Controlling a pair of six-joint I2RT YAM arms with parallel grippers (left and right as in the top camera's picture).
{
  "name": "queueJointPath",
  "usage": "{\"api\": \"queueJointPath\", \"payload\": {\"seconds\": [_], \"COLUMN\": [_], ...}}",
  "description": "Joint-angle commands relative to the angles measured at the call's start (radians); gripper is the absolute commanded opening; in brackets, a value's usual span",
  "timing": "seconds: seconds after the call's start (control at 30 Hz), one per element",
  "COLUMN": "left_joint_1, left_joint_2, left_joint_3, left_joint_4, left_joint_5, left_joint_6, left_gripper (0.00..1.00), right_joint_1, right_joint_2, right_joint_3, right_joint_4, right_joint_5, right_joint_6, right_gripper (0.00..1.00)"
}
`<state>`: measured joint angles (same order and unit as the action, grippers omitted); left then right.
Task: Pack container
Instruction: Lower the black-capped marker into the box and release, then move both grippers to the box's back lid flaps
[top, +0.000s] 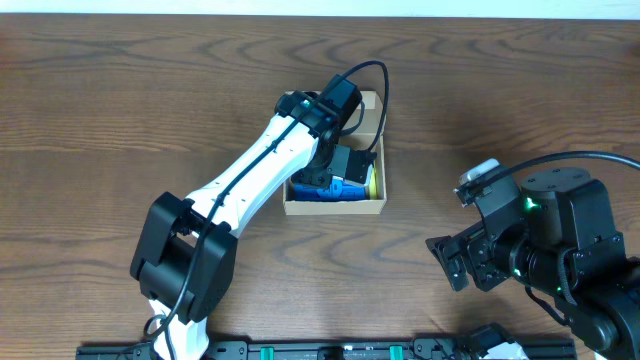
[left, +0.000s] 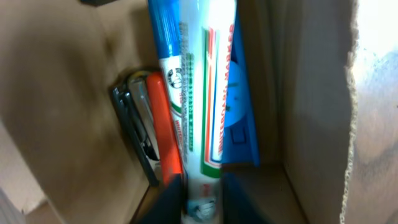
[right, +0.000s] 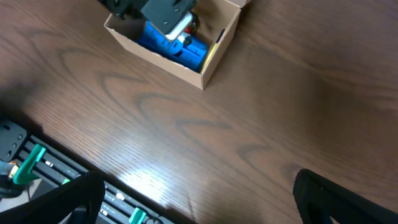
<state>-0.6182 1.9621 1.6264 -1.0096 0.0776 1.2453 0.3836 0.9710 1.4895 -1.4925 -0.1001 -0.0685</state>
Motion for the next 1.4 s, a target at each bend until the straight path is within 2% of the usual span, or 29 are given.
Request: {"api": "queueJointPath", "payload": {"seconds": [0.0, 0.07, 0.17, 0.4, 0.43, 0.47, 0.5, 0.53, 0.8, 0.87, 1.13, 1.3, 1.33, 1.37], "left_joint_1": [0.002, 0.002, 0.002, 0.002, 0.002, 0.002, 0.002, 0.003, 0.045, 0.083, 0.338, 0.473, 0.493, 0.510], "left_joint_2": [0.012, 0.012, 0.005, -0.055, -0.067, -0.082, -0.096, -0.112, -0.266, -0.295, -0.303, -0.240, -0.224, -0.206], "left_joint_3": [-0.003, -0.001, 0.009, 0.093, 0.108, 0.126, 0.140, 0.153, 0.166, 0.166, 0.164, 0.160, 0.160, 0.160], "left_joint_4": [0.001, 0.001, 0.001, -0.075, -0.095, -0.119, -0.140, -0.158, -0.143, -0.126, -0.108, -0.110, -0.112, -0.112], "left_joint_5": [-0.010, -0.011, -0.012, -0.013, -0.014, -0.014, -0.014, -0.014, 0.006, 0.033, 0.338, 0.351, 0.351, 0.350], "left_joint_6": [-0.020, -0.058, -0.165, -0.509, -0.549, -0.584, -0.611, -0.636, -0.879, -0.947, -1.099, -1.248, -1.270, -1.289], "left_gripper": [0.34, 0.38, 0.38, 0.39, 0.35, 0.25, 0.10, 0.06, 0.06, 0.06, 0.06, 0.06, 0.06, 0.06], "right_joint_1": [-0.010, -0.010, -0.010, -0.010, -0.010, -0.010, -0.010, -0.010, -0.010, -0.010, -0.010, -0.010, -0.010, -0.010], "right_joint_2": [-0.002, -0.002, -0.002, -0.002, -0.002, -0.002, -0.002, -0.002, -0.002, -0.002, -0.002, -0.001, 0.005, 0.011], "right_joint_3": [0.003, 0.003, 0.003, 0.003, 0.003, 0.003, 0.002, 0.003, 0.002, 0.003, 0.003, -0.011, -0.021, -0.033], "right_joint_4": [-0.001, -0.001, -0.001, -0.001, -0.001, -0.001, -0.001, -0.001, -0.001, -0.001, 0.013, 0.113, 0.132, 0.147], "right_joint_5": [0.003, 0.003, 0.003, 0.003, 0.003, 0.003, 0.003, 0.003, 0.003, 0.003, -0.121, -0.208, -0.195, -0.170], "right_joint_6": [0.012, 0.012, 0.012, 0.012, 0.012, 0.012, 0.012, 0.012, 0.012, 0.012, 0.013, 0.044, 0.056, 0.069], "right_gripper": [0.99, 0.99, 0.99, 0.99, 0.99, 0.99, 0.99, 0.99, 0.99, 0.99, 0.99, 0.99, 0.95, 0.85]}}
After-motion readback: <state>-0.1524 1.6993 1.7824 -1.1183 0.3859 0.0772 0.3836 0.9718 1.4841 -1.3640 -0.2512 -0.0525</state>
